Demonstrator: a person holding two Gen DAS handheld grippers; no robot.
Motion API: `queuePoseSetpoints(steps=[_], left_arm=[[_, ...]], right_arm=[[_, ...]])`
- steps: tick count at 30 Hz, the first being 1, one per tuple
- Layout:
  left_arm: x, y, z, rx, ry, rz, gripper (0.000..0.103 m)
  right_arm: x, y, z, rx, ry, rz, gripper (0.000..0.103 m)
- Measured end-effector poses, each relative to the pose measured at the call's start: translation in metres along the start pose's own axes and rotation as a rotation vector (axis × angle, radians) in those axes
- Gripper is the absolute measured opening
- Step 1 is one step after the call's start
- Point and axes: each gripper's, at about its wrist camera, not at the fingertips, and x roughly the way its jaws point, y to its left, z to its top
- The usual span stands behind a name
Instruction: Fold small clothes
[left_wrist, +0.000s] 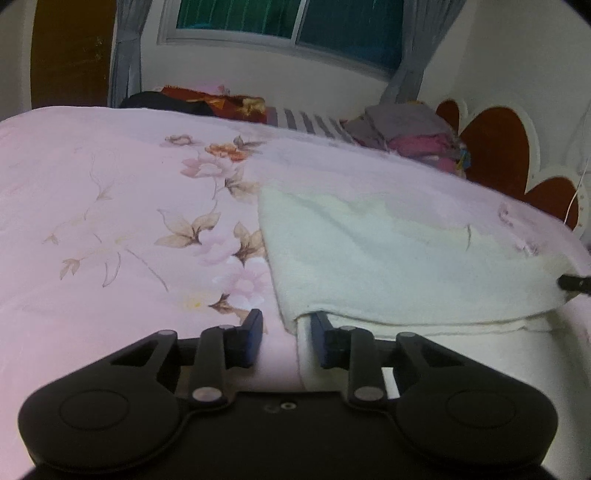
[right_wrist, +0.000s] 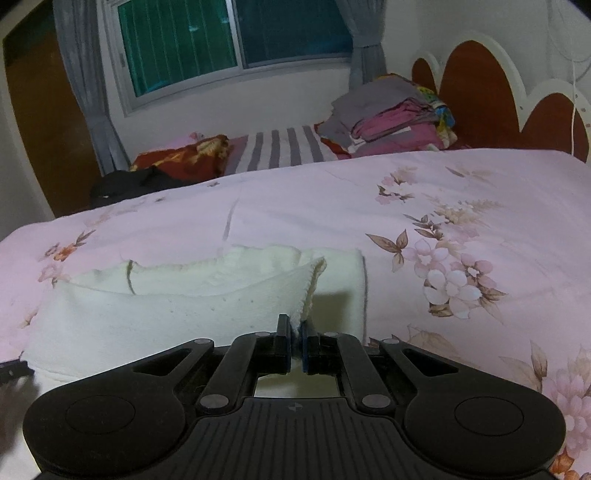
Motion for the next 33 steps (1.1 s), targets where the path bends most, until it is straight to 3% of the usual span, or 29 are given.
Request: queuePoseSetpoints(steps=[3, 9, 21, 24, 26, 27, 28, 29, 31, 33], left_arm=[[-0.001, 0.004, -0.002, -0.051, -0.012, -0.032, 0.027], [0.010, -0.005, -0.003, 0.018, 0.035, 0.032, 0.026], [0.012, 0.000, 0.000, 0.020, 0.055, 0.017, 0.025], [0.011, 0.002, 0.000, 0.031, 0.073, -0.008, 0.025], [0.003, 0.011, 0.004, -0.014, 0.084, -0.026, 0.034], [-0.008, 0.015, 0.005, -0.048, 0.045, -0.026, 0.036], [-0.016, 0.015, 0.006, -0.050, 0.002, -0.027, 0.042], [-0.022, 0.011, 0.008, -0.037, -0.034, -0.026, 0.048], [-0.020, -0.005, 0.014, 0.002, -0.073, -0.039, 0.053], [-0.003, -0.022, 0.017, 0.031, -0.062, -0.077, 0.055]], right_arm=[[0.001, 0.000, 0.001, -0.007, 0.002, 0.001, 0.004], [0.002, -0.002, 0.000, -0.006, 0.009, -0.013, 0.004], [0.021, -0.013, -0.018, -0.027, 0.034, -0.032, 0.004], [0.035, -0.022, -0.027, -0.003, 0.084, -0.028, 0.005], [0.032, -0.024, -0.025, 0.000, 0.086, -0.025, 0.005], [0.026, -0.027, -0.021, 0.019, 0.080, -0.037, 0.009], [0.017, -0.029, -0.018, 0.040, 0.060, -0.054, 0.014], [0.009, -0.030, -0.016, 0.049, 0.031, -0.070, 0.026], [0.002, -0.024, -0.013, 0.039, 0.000, -0.057, 0.028], [0.009, -0.011, -0.013, 0.002, 0.009, -0.047, 0.027]])
